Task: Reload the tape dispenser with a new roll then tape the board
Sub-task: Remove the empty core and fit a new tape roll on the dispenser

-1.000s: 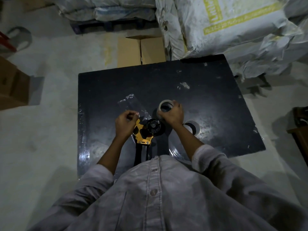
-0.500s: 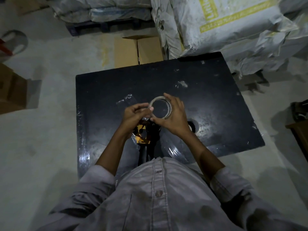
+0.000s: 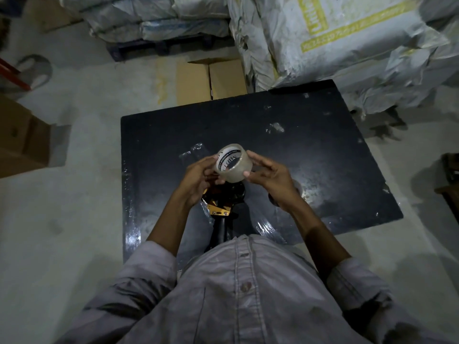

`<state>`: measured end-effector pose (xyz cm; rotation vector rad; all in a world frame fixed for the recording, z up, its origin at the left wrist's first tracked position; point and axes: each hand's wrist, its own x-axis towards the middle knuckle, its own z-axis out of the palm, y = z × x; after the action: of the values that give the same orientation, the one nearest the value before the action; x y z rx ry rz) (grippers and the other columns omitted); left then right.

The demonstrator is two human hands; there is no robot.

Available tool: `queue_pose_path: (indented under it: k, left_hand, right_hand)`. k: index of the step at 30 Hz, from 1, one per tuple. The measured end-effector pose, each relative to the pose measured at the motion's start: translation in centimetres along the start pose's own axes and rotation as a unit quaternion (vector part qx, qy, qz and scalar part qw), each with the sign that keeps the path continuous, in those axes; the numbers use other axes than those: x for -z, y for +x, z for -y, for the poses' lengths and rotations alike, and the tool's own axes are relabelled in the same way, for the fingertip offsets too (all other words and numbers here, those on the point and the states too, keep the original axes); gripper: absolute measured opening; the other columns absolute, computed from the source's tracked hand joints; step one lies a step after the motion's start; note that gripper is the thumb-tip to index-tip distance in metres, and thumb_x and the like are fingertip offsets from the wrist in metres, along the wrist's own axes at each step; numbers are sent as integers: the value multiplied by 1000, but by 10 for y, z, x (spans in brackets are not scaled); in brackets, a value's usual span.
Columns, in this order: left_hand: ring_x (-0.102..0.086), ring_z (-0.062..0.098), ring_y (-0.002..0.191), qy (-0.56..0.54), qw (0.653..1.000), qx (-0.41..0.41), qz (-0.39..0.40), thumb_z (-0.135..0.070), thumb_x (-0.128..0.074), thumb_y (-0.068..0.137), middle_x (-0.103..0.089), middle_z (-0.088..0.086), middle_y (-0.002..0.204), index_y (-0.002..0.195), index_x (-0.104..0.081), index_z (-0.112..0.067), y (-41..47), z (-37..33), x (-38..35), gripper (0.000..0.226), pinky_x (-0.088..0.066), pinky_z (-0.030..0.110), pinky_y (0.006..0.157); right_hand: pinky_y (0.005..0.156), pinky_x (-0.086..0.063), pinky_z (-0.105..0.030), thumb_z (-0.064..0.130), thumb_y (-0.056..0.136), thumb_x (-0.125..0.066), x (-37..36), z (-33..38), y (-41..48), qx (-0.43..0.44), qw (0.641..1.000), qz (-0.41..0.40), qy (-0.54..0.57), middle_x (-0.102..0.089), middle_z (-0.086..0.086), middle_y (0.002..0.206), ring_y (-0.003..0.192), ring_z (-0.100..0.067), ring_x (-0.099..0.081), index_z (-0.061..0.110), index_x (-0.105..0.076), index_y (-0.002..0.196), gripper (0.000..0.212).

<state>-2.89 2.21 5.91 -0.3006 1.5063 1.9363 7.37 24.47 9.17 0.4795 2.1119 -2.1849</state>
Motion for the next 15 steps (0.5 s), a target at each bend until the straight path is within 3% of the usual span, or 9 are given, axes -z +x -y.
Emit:
queue_pose_path:
  k: [3, 7, 11, 13, 15]
  left_hand:
    - [-72, 33, 101, -35, 999, 4, -21, -32, -72, 105, -78, 15, 109, 131, -77, -8, 1, 6, -5, 35, -63, 41, 82]
    - [-74, 32, 85, -11, 999, -27, -36, -36, -73, 105, -79, 17, 99, 125, -78, -10, 3, 9, -3, 33, -63, 47, 83]
    - [-75, 43, 84, 59, 995, -74, -39, -34, -77, 104, -79, 28, 110, 132, -77, -11, 1, 10, 0, 36, -67, 43, 74]
    - [-79, 42, 88, 109, 988, -103, -44, -28, -77, 104, -81, 18, 114, 132, -78, -14, 1, 13, 1, 31, -69, 49, 79]
    - [-82, 37, 98, 160, 978, -130, -43, -28, -77, 104, -82, 9, 118, 133, -79, -17, 3, 19, 3, 31, -69, 53, 85]
  right_hand:
    - [100, -63, -56, 17, 90, -90, -5, 0, -1, 70, 994, -31, -83, -67, -4, 143, 108, -38, -76, 29, -72, 143, 57]
    - [98, -65, -37, 19, 92, -89, -9, 3, -4, 106, 986, -37, -125, -60, 2, 151, 122, -13, -70, 22, -69, 146, 58]
    - [95, -62, -21, 22, 92, -88, -8, 2, -3, 54, 989, -37, -130, -66, 6, 143, 120, 11, -65, 22, -67, 147, 59]
    - [87, -57, -11, 19, 91, -89, -7, 1, -3, 28, 989, -17, -142, -68, 13, 135, 112, 20, -64, 24, -62, 148, 63]
    - [82, -56, -8, 10, 87, -91, -7, -5, -3, -3, 990, 7, -142, -66, 19, 125, 103, 22, -66, 19, -57, 152, 74]
